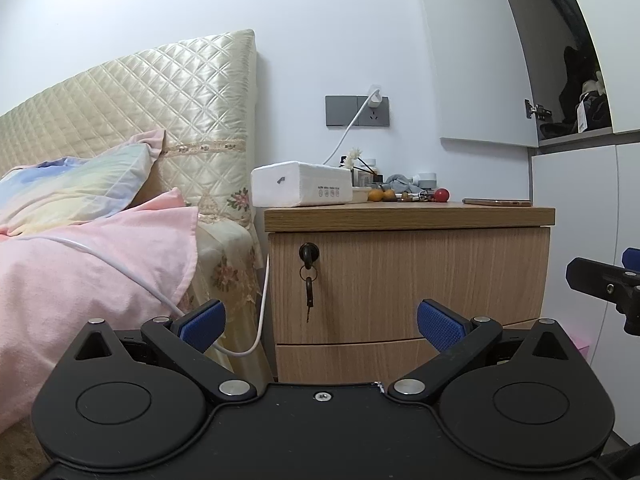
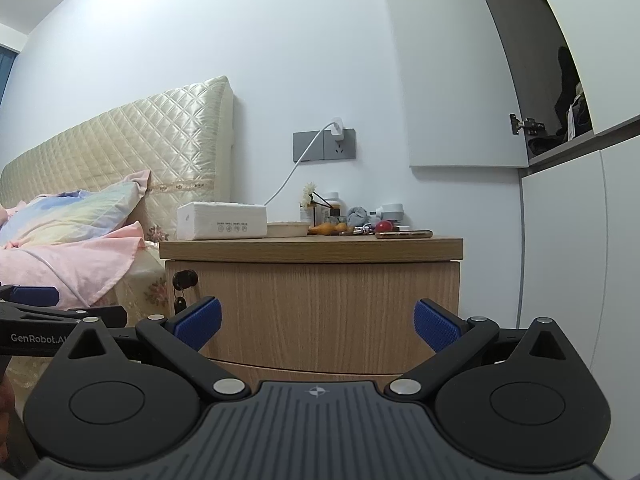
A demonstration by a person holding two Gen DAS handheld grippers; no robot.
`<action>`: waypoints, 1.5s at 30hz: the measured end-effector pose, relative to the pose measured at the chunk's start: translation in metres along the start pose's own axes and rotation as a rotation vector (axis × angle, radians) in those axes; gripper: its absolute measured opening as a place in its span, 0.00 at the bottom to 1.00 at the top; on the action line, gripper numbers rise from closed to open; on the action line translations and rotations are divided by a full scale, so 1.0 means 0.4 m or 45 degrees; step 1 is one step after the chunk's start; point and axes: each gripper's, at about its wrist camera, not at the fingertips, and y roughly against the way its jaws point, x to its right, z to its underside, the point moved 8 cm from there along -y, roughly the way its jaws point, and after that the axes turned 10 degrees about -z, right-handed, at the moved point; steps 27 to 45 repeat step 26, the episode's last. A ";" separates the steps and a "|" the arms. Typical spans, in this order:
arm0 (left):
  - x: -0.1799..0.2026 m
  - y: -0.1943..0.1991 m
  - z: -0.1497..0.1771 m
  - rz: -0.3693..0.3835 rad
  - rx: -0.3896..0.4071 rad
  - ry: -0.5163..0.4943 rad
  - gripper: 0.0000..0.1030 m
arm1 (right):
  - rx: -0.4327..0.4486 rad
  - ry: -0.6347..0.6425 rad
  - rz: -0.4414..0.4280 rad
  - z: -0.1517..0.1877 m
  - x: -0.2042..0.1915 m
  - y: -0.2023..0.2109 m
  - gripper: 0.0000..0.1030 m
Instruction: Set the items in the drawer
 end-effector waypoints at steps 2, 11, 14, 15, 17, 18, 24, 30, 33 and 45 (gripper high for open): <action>-0.003 -0.002 -0.002 0.001 -0.002 0.001 0.99 | 0.000 0.000 0.005 -0.001 0.001 0.000 1.00; -0.015 -0.004 -0.007 -0.031 0.014 0.022 0.99 | 0.007 -0.002 0.020 -0.002 0.004 0.003 1.00; -0.014 -0.004 -0.005 -0.030 0.010 0.016 0.99 | 0.003 0.000 0.019 -0.001 0.002 0.001 1.00; -0.014 -0.006 -0.005 -0.032 0.008 0.015 0.99 | 0.002 0.001 0.019 -0.001 0.002 0.001 1.00; -0.014 -0.002 -0.003 -0.035 0.009 0.013 0.99 | 0.001 0.003 0.025 -0.001 0.002 0.001 1.00; -0.014 -0.002 -0.003 -0.034 0.009 0.013 0.99 | 0.002 0.005 0.032 -0.001 0.003 0.000 1.00; -0.012 0.001 -0.001 -0.029 0.007 0.014 0.99 | -0.015 0.020 0.080 0.004 0.007 -0.006 1.00; -0.011 0.001 -0.001 -0.026 0.008 0.012 0.99 | -0.024 0.028 0.091 0.007 0.006 -0.008 1.00; -0.011 0.001 -0.001 -0.026 0.008 0.012 0.99 | -0.024 0.028 0.091 0.007 0.006 -0.008 1.00; -0.011 0.001 -0.001 -0.026 0.008 0.012 0.99 | -0.024 0.028 0.091 0.007 0.006 -0.008 1.00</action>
